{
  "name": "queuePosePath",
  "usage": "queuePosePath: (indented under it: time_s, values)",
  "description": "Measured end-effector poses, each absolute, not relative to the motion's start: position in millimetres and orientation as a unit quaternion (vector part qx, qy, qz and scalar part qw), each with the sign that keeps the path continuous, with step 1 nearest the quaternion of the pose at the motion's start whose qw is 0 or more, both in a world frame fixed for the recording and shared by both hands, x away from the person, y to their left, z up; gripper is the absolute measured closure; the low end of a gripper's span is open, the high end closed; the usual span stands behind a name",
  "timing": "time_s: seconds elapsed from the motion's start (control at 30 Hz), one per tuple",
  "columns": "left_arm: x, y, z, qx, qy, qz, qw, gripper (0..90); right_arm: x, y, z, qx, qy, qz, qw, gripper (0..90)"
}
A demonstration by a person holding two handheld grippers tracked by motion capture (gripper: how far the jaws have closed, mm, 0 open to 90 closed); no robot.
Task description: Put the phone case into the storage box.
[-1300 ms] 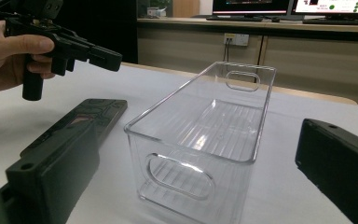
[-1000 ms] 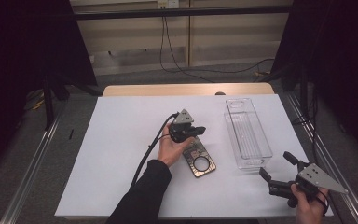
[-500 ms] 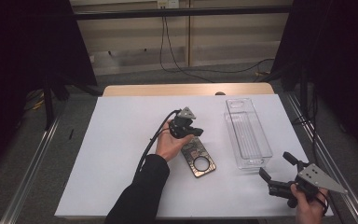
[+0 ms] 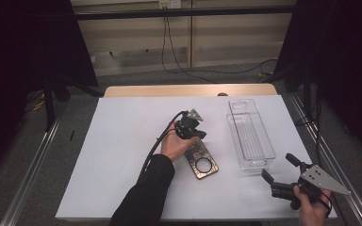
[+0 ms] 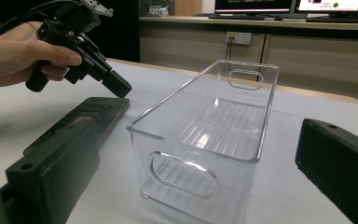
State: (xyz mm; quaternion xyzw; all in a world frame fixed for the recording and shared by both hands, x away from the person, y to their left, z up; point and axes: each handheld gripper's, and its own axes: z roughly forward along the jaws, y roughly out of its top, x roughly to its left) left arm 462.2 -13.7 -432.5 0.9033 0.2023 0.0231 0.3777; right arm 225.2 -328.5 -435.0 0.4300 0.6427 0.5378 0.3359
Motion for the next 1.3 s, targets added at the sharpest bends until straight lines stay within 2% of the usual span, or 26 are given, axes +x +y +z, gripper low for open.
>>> queuePosePath:
  time_s: [0.4, 1.17, 1.3]
  values:
    - [465, -22, -440, 0.905, 0.212, 0.029, 0.368, 90.0, 225, -328, -435, 0.429, 0.644, 0.538, 0.335, 0.0]
    - [470, -11, -447, 0.919, 0.189, 0.021, 0.345, 90.0, 225, -328, -435, 0.429, 0.644, 0.537, 0.335, 0.0]
    - [472, -4, -449, 0.913, 0.204, 0.019, 0.353, 90.0, 224, -328, -435, 0.43, 0.643, 0.538, 0.335, 0.0]
